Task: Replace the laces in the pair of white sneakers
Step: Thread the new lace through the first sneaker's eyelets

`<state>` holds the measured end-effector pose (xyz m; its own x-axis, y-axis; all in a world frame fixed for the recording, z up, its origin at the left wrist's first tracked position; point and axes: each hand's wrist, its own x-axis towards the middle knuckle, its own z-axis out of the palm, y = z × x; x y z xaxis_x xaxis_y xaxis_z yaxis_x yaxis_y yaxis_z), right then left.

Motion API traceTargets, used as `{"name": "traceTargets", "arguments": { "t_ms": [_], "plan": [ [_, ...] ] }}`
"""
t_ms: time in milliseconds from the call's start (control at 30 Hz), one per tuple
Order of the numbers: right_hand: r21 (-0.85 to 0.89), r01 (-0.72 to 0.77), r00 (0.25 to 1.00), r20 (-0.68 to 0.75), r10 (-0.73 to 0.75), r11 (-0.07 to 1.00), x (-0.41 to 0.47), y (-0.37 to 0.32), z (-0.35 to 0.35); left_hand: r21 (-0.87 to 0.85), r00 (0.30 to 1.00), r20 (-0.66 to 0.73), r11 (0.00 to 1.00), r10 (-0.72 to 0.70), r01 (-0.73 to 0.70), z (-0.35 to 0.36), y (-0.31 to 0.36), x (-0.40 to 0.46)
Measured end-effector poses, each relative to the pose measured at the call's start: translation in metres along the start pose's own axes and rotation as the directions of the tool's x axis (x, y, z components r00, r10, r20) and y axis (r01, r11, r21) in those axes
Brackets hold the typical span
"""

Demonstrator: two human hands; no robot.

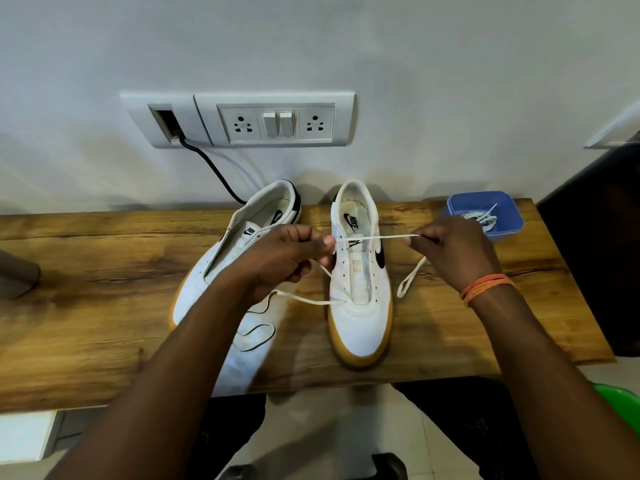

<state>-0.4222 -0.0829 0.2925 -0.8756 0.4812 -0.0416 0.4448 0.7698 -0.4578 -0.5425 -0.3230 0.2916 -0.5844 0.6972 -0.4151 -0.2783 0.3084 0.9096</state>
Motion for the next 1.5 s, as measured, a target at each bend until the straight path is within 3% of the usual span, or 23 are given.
{"name": "traceTargets", "arguments": {
  "t_ms": [167, 233, 300, 367, 467, 733, 933, 1033, 1200, 1400, 1500],
  "plan": [
    [-0.130, -0.156, 0.980, 0.103, 0.169, 0.979, 0.001, 0.011, -0.003, 0.096, 0.965, -0.231, 0.985, -0.120, 0.146, -0.003, -0.010, 0.000],
    [-0.038, -0.115, 0.991, 0.065, 0.118, 0.993, 0.001, 0.007, -0.002, 0.251, 0.922, -0.386, 0.957, -0.041, 0.147, 0.002, -0.017, 0.002],
    [0.092, -0.014, 1.000, 0.020, 0.012, 0.996, -0.002, -0.006, 0.000, 0.455, 0.855, -0.493, 0.886, 0.162, 0.095, 0.009, -0.020, 0.005],
    [0.137, 0.116, 0.993, -0.002, -0.117, 0.984, -0.010, -0.027, 0.008, 0.502, 0.841, -0.437, 0.862, 0.319, -0.066, 0.020, -0.012, 0.003],
    [0.049, 0.282, 0.959, 0.010, -0.283, 0.958, -0.021, -0.051, 0.025, 0.230, 0.937, -0.225, 0.949, 0.266, -0.214, 0.038, -0.004, 0.000],
    [0.031, 0.298, 0.953, -0.062, -0.296, 0.954, -0.023, -0.053, 0.030, 0.020, 0.988, -0.104, 0.994, 0.110, -0.108, 0.034, -0.003, 0.000],
    [-0.099, 0.280, 0.959, -0.009, -0.283, 0.955, -0.024, -0.050, 0.024, 0.102, 0.989, -0.114, 0.992, 0.091, -0.079, 0.023, 0.003, -0.003],
    [-0.164, 0.160, 0.987, -0.008, -0.163, 0.973, -0.016, -0.037, 0.010, 0.142, 0.951, -0.282, 0.986, 0.124, -0.086, 0.000, 0.004, -0.005],
    [-0.238, -0.062, 0.998, 0.000, 0.064, 0.969, -0.006, -0.015, 0.003, 0.459, 0.823, -0.524, 0.887, 0.219, 0.057, -0.031, 0.004, -0.009],
    [-0.270, -0.149, 0.989, -0.031, 0.146, 0.951, -0.003, -0.005, 0.003, 0.545, 0.693, -0.644, 0.830, 0.323, 0.119, -0.039, 0.001, -0.008],
    [-0.236, -0.126, 0.992, -0.021, 0.124, 0.964, -0.004, -0.007, 0.005, 0.568, 0.686, -0.634, 0.817, 0.357, 0.100, -0.038, -0.004, -0.007]
  ]
}}
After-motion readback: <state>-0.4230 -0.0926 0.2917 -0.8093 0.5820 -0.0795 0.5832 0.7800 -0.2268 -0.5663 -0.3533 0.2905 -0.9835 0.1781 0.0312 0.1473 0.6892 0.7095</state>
